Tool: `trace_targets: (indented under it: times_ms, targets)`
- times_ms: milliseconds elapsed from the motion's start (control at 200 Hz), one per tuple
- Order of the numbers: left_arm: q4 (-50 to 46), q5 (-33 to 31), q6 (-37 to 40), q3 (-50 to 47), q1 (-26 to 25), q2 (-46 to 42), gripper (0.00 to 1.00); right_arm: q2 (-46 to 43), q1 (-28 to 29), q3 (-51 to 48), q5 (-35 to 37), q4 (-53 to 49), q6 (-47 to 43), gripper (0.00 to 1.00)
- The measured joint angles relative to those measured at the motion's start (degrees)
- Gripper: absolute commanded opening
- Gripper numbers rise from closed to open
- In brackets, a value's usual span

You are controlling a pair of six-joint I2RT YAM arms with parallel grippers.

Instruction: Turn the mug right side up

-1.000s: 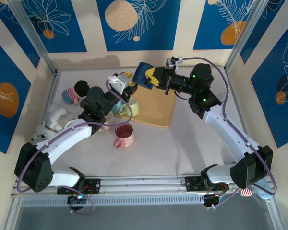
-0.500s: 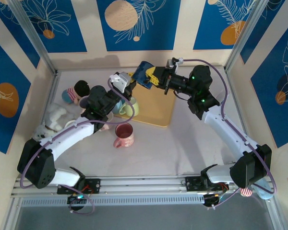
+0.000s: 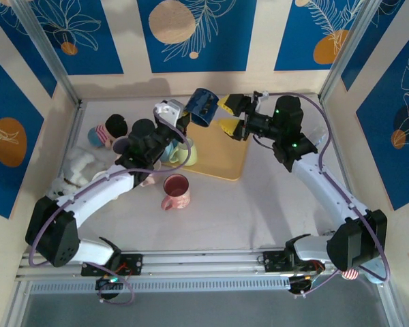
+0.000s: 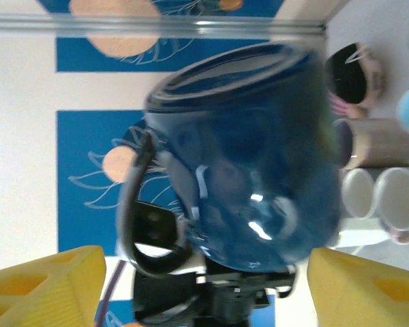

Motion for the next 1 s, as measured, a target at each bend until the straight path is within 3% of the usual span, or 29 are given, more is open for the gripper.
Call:
trace_targets:
  times_ms: [115, 390, 650, 805, 1000]
  targets:
    - [-7.65, -1.62, -1.92, 2.36, 0.00, -1.62, 0.00, -3.15, -3.13, -0.02, 1.77, -8.50, -7.06, 0.76]
    - [-43.43, -2.12, -5.05, 17.49, 0.00, -6.29, 0.00, -5.33, -10.34, 6.47, 4.98, -32.37, -29.94, 0.72]
    - [-74.62, 1.36, -11.13, 28.28, -0.76, -5.46, 0.00, -3.23, -14.69, 7.37, 4.90, -45.42, -43.23, 0.70]
    - [-85.48, 3.58, -16.65, 31.19, -4.02, -1.25, 0.00, -2.45, -15.82, 7.34, 4.42, -48.50, -47.47, 0.67]
    - [-91.25, 5.73, -23.28, 31.28, -9.20, 5.40, 0.00, -1.79, -15.96, 6.75, 4.44, -50.75, -51.10, 0.67]
